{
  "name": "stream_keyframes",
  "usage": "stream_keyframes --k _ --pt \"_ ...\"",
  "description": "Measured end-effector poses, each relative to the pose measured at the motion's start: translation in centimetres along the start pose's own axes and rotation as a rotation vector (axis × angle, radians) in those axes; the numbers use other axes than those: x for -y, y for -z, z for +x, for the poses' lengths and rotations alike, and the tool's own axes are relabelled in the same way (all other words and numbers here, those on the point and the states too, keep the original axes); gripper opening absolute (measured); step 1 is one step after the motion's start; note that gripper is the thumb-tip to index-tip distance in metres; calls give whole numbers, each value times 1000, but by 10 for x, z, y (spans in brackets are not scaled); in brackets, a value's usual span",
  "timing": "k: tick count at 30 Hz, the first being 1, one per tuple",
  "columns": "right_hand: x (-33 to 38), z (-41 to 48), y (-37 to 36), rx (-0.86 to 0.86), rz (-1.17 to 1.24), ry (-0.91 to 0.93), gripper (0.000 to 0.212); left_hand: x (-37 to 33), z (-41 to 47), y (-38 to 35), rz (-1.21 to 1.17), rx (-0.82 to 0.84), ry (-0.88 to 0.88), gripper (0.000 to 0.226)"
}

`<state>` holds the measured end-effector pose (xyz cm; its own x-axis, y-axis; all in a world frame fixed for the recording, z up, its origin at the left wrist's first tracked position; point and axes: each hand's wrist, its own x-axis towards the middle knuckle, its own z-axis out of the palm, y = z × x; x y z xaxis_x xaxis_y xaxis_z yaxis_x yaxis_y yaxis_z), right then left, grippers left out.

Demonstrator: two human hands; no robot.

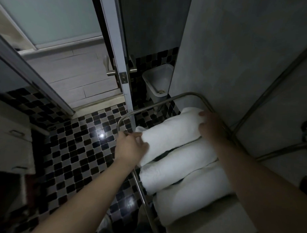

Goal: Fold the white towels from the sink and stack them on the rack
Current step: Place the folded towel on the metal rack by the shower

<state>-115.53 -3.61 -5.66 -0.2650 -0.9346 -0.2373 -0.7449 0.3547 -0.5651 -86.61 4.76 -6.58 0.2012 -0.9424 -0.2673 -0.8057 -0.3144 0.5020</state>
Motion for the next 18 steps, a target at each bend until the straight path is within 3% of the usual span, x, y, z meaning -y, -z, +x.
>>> stream_keyframes --k 2,4,6,9,13,18 --pt "5 -4 -6 78 -314 258 66 -6 2 -9 92 18 -142 58" --pt "16 -10 -19 263 -559 438 83 -13 4 -19 183 72 -255 77" --pt "29 -17 -33 394 -684 515 91 -24 9 -28 282 92 -312 89" --pt "46 -21 -52 410 -781 663 84 -44 19 -44 415 95 -323 95" --pt "57 -18 -73 353 -864 766 64 -46 26 -54 555 83 -281 81" --pt "24 14 -48 271 -877 823 63 -21 33 -45 486 67 -274 52"
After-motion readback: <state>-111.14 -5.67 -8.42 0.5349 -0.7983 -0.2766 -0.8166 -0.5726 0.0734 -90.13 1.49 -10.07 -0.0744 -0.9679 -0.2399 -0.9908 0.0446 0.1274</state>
